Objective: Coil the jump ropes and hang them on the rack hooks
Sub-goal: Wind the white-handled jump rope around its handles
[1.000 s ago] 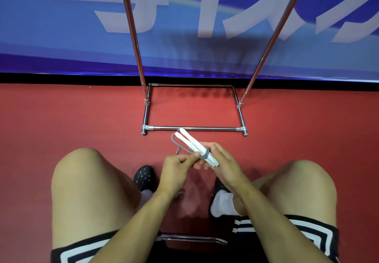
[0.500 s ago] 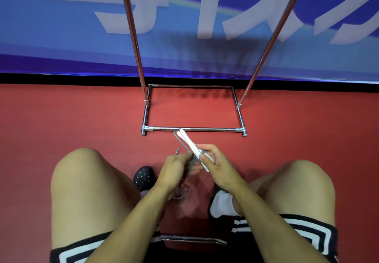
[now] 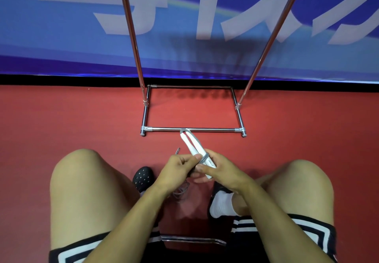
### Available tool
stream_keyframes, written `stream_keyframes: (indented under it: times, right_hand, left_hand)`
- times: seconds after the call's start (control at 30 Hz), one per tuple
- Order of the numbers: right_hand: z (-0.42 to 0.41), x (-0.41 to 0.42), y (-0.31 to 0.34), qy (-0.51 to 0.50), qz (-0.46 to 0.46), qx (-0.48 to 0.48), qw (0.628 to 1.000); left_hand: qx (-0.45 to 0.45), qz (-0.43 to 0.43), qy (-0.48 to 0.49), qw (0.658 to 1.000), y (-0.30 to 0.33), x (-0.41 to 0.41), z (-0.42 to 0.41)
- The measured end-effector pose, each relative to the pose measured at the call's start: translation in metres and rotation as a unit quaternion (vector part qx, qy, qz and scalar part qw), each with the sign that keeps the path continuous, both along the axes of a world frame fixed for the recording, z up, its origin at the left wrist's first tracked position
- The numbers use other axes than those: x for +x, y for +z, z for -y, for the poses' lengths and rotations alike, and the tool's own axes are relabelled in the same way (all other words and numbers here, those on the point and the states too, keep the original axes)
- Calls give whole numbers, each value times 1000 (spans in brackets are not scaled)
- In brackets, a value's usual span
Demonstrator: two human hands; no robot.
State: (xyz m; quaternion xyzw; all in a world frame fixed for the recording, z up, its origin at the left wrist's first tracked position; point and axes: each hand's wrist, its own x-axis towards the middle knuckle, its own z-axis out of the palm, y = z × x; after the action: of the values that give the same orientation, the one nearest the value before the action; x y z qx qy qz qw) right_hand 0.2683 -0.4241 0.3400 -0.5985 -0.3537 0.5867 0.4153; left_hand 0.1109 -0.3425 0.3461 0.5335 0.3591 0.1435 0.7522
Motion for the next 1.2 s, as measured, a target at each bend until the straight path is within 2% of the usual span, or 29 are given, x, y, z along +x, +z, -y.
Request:
stream_keyframes:
  times: [0.03,0.1,0.2,0.33,0.43,0.57,0.77,0.87,0.97,1.13,1.2]
  right_hand:
    - [1,0,3,7,-33,-2,999]
    - [3,0,8,20,-15,-1,1000]
    - [5,3,9,38,94,11,995]
    - [9,7,3,63,220,10,973]
    - [8,7,-1,56,252,10,966]
    - [4,8,-1,23,251,18,967]
    - [2,6,-13,20,317,6,948]
    - [1,4,-9,8,312,8,950]
    - [-1,5,-8,-15,274,0,962]
    - [-3,6,-10,-49,138,-20,989]
    - [-3,6,-9,-60,122,-12,991]
  left_hand:
    - [11,-9,-16,1000,4,0,0]
    - [35,-23,-43,998,6,0,-1]
    - [71,-42,-60,995,3,2,-1]
    - [56,-123,-7,991,0,3,-4]
    - [32,-125,-32,991,-4,-1,-7]
    - [-13,-66,18,998,-15,-2,-5]
    - [63,-124,56,989,-24,-5,-10]
    - [85,-104,46,990,-22,-3,-8]
    - [61,-70,59,994,-17,0,-3]
    - [47,-76,66,994,-22,0,-2]
    - [38,-86,71,993,-24,0,-4]
